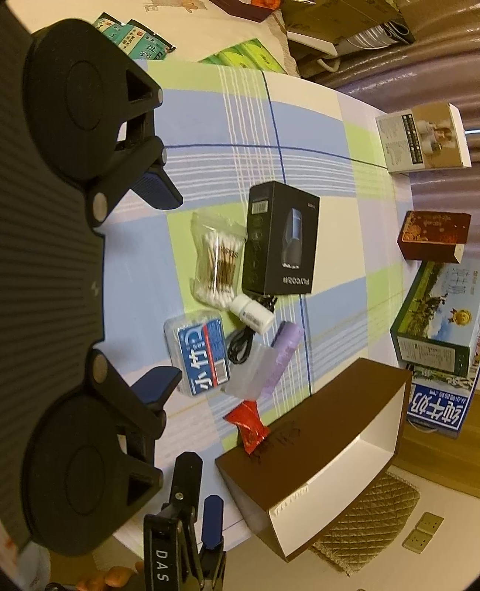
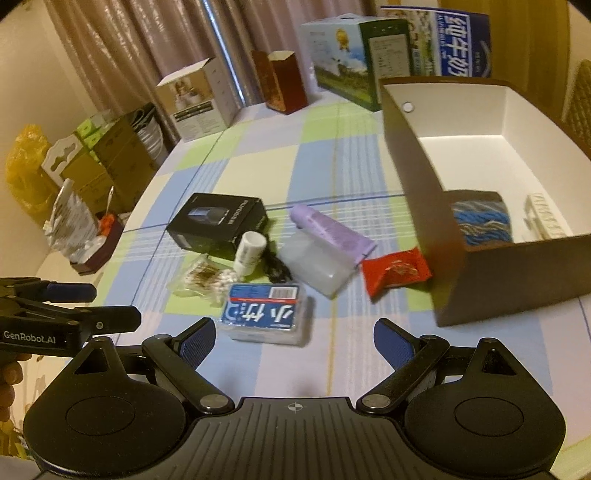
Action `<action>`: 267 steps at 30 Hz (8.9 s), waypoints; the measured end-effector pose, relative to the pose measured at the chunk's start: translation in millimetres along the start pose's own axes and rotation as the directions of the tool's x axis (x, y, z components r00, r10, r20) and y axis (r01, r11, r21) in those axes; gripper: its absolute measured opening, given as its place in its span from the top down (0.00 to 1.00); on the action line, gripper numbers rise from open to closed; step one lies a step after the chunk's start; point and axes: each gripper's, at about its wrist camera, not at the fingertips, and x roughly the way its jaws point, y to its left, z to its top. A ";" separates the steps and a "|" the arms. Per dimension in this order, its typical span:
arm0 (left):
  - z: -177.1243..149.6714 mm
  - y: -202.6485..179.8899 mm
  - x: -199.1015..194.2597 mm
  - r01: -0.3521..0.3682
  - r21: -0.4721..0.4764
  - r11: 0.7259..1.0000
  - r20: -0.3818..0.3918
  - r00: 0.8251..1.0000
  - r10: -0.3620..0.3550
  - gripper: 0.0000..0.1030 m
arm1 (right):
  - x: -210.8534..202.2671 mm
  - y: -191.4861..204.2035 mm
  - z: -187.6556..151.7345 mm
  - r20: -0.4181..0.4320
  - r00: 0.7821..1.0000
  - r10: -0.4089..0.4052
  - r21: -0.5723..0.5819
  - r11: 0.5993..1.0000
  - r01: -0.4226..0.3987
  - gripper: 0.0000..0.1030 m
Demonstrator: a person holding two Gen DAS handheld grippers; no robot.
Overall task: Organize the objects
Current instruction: 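Grasp the blue dental floss box with the right tool, then grasp the cotton swab bag with the left tool while the right holds the floss box, then carry the swab bag and floss box over the cardboard box, then lower both items into the box and open both tools, then withdraw both open tools from the box toward the table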
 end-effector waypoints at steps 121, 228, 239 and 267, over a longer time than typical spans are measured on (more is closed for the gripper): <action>45.0 -111.6 24.6 0.185 0.232 0.955 0.060 0.977 -0.203 0.34 | -76.4 -93.8 13.1 0.075 0.994 -0.073 0.169 0.984 0.060 0.18; 147.2 -209.8 76.1 0.155 0.251 0.955 0.091 0.979 -0.183 0.05 | -69.1 -217.6 98.3 0.168 0.985 -0.041 0.017 0.999 0.038 0.04; 100.4 -167.4 51.1 0.154 0.165 0.974 0.077 0.983 -0.168 0.05 | -75.8 -179.6 65.4 0.144 0.988 -0.054 0.072 0.996 0.044 0.04; 36.9 -61.5 20.6 0.114 0.089 0.989 0.021 0.993 -0.116 0.05 | -41.2 -50.7 24.9 0.061 0.998 0.029 0.021 0.999 -0.030 0.04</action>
